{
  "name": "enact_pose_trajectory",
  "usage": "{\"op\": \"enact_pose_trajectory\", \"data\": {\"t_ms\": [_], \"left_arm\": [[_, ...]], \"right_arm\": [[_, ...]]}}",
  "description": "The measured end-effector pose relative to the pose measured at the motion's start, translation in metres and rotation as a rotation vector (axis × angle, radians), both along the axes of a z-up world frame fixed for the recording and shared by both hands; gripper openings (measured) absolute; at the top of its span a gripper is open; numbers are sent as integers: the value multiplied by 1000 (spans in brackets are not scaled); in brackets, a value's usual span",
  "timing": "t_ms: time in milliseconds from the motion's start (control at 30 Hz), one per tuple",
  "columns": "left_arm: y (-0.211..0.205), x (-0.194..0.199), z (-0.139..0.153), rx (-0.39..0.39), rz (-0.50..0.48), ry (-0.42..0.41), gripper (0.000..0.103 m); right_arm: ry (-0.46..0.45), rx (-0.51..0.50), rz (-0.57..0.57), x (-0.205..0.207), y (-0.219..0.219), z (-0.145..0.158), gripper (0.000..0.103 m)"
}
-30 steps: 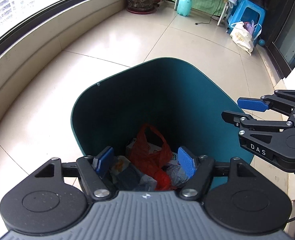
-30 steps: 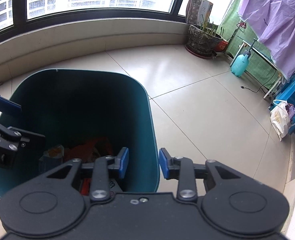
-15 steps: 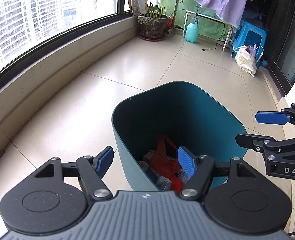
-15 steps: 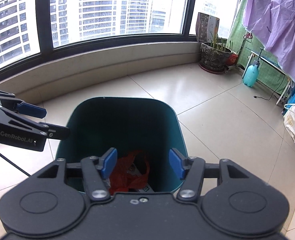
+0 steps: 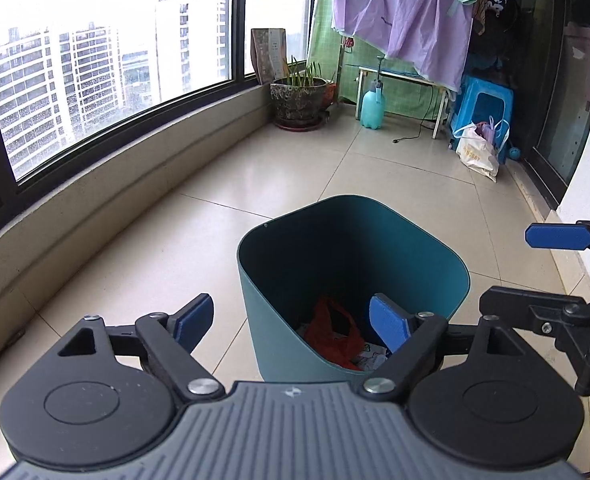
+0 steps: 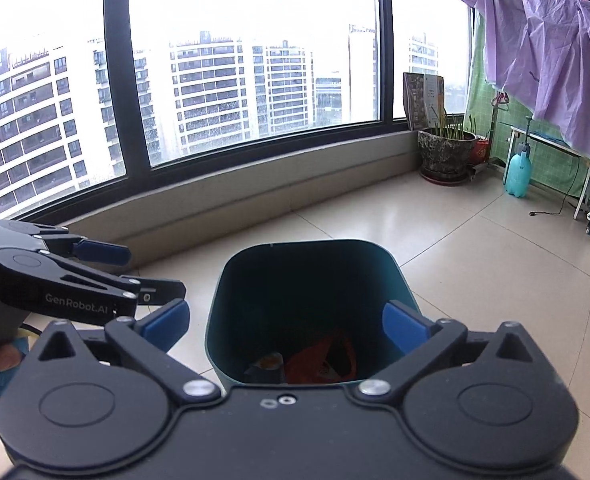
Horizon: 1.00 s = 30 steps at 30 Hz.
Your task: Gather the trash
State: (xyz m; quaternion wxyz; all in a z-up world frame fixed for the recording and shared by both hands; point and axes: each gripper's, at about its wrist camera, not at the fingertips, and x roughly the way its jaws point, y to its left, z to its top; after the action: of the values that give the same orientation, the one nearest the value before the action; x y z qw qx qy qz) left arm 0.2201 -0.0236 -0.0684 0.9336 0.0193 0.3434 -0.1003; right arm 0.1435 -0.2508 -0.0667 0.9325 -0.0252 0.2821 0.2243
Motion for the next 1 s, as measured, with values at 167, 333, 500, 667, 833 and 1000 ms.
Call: {"op": "enact_pose_trajectory", "data": {"t_ms": [167, 333, 500, 667, 833, 1000], "left_arm": [[-1, -7, -1, -50, -19, -9, 86], [-6, -10, 1, -44, -20, -31, 86], [-2, -9, -7, -91, -17, 11, 86], [-2, -12, -14, -58, -5, 22, 86], [-9, -19, -14, -15, 7, -6, 86], [-18, -24, -14, 24, -7, -20, 86]], "right_arm": [[-63, 45, -47, -3, -7, 1, 103], [-101, 91, -46, -3, -13, -1, 103], [-107, 75, -33, -6, -9, -4, 103], [-108, 53, -29, -7, -4, -7, 103], [-109, 45, -46, -8, -2, -9, 103], [-112, 44, -53, -9, -2, -9, 103]]}}
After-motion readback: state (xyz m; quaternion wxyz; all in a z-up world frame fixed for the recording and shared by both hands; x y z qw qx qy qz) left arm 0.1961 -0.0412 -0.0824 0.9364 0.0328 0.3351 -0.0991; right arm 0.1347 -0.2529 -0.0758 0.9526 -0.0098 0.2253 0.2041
